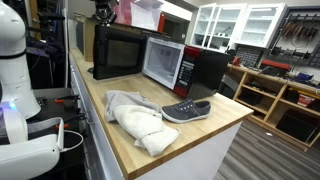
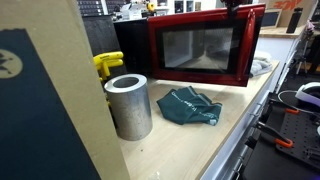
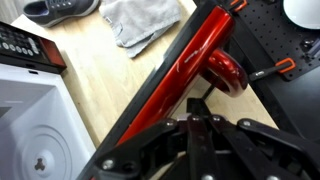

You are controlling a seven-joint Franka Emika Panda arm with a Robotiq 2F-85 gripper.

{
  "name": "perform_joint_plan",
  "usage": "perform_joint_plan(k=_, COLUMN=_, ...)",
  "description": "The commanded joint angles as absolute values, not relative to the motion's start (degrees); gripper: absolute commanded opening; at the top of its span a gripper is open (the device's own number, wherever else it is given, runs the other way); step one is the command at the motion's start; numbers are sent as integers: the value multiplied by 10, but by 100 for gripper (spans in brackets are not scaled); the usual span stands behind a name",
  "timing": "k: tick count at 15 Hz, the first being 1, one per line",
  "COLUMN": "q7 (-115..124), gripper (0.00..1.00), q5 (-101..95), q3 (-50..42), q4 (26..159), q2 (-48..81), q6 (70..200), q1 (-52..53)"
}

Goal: Push the microwave door until it is fully closed

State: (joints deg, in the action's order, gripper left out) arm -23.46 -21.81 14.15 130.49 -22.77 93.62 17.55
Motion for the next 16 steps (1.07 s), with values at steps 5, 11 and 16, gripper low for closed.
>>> perform_joint_plan(k=5, q7=-329, gripper=0, q5=-375, q3=80, q4=1370, q2=-283, q6=1046, q1=166)
perform_joint_plan(k=11, q7=-439, gripper=0, q5=-371, q3=2, q4=1351, q2=-264, q6=1178, q1=152)
perform_joint_plan(k=16, q7=-607, gripper=0, q5=-344, q3=-67, q4=1345, q2=-222, q6=1341, q1=128)
